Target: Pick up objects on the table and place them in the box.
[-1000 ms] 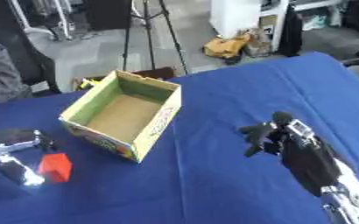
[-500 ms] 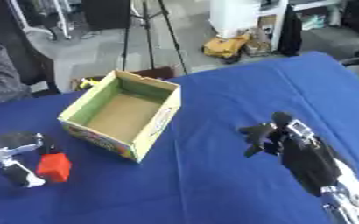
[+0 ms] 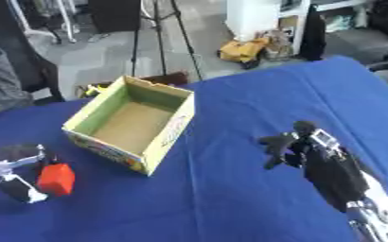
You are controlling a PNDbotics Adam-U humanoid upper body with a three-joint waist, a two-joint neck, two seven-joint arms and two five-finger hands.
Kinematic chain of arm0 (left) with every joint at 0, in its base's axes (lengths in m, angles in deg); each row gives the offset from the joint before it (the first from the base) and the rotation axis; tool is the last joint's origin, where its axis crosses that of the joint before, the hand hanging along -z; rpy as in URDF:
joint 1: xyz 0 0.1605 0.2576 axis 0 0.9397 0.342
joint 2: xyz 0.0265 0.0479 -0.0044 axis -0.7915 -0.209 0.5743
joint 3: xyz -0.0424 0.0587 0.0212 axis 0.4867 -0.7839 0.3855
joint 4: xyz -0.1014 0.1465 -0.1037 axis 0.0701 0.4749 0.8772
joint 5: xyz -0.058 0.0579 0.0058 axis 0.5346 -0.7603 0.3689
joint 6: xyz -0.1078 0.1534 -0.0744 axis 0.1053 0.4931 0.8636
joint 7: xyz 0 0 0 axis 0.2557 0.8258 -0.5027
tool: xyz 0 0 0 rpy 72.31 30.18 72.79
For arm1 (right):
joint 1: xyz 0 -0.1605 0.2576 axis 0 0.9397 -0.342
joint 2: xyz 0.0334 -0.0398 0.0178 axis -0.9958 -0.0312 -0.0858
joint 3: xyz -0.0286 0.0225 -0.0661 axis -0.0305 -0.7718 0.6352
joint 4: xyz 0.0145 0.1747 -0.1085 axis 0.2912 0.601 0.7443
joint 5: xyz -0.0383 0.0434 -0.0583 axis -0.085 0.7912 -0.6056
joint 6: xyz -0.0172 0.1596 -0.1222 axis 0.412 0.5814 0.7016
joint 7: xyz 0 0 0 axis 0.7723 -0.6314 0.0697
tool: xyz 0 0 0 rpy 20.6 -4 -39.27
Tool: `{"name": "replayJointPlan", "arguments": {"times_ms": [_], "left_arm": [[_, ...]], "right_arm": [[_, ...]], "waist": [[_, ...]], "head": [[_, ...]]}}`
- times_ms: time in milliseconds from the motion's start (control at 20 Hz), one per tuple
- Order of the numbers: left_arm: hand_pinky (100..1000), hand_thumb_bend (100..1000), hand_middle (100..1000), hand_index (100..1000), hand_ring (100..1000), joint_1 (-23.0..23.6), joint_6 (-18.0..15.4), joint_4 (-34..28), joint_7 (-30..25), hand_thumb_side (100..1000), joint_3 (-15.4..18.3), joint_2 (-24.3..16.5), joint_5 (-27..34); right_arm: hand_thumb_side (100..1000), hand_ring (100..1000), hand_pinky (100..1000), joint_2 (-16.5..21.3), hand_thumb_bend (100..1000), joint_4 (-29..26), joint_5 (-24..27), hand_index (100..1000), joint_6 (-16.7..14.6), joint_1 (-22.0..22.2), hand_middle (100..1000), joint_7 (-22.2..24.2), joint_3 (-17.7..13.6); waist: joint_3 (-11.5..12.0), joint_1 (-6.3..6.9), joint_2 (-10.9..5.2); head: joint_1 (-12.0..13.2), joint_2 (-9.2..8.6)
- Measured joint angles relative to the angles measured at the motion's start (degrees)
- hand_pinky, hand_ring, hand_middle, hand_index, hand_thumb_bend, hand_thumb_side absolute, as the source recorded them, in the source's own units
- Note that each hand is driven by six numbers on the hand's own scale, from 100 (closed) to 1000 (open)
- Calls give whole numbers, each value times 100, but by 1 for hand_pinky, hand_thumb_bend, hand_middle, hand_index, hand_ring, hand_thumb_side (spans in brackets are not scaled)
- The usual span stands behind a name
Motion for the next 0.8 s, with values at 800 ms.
{"name": "replayJointPlan", "arguments": {"times_ms": [800], "left_arm": [[586, 100, 473, 614, 488, -785, 542, -101, 445, 152, 458, 181, 0]], "right_arm": [[982, 852, 596, 39, 100, 1, -1, 538, 13, -73, 551, 126, 89]], "waist": [[-412, 128, 18]], "head": [[170, -50]]}}
